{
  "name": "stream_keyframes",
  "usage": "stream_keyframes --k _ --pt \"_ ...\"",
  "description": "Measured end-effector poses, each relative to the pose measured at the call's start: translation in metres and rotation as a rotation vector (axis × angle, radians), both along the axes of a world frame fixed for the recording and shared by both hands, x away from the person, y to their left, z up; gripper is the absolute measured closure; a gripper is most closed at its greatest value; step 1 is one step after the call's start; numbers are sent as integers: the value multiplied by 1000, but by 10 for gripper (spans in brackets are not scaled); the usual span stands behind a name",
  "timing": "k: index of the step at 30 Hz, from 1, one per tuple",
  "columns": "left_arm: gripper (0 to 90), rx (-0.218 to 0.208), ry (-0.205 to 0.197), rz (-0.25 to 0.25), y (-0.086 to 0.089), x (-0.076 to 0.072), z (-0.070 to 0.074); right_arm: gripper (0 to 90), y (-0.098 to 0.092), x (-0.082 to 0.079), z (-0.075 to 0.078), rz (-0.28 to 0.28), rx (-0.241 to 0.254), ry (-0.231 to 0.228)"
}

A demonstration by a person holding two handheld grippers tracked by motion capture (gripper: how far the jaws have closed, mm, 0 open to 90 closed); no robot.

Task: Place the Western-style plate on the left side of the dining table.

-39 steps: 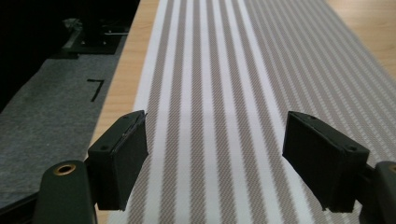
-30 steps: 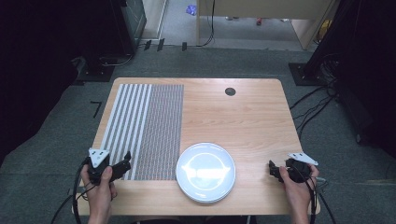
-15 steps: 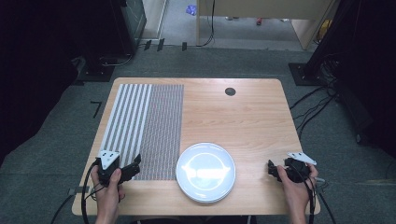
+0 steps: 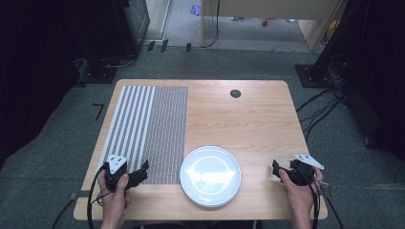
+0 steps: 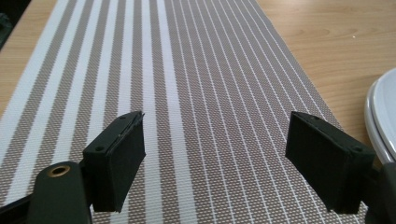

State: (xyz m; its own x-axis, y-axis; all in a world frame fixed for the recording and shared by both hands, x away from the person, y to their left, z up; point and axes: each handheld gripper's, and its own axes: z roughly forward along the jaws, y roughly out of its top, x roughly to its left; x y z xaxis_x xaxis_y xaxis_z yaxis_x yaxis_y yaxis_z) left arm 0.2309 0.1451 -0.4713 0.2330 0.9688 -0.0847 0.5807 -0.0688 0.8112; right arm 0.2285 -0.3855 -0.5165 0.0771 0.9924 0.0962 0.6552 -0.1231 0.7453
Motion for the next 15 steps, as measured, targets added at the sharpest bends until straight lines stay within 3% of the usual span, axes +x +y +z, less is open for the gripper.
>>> stream_keyframes --k 10,15 --pt "202 10 5 -36 -10 -2 -2 131 18 0 10 6 72 -26" --pt "201 18 10 -47 -13 -2 -3 134 32 0 15 35 84 -33"
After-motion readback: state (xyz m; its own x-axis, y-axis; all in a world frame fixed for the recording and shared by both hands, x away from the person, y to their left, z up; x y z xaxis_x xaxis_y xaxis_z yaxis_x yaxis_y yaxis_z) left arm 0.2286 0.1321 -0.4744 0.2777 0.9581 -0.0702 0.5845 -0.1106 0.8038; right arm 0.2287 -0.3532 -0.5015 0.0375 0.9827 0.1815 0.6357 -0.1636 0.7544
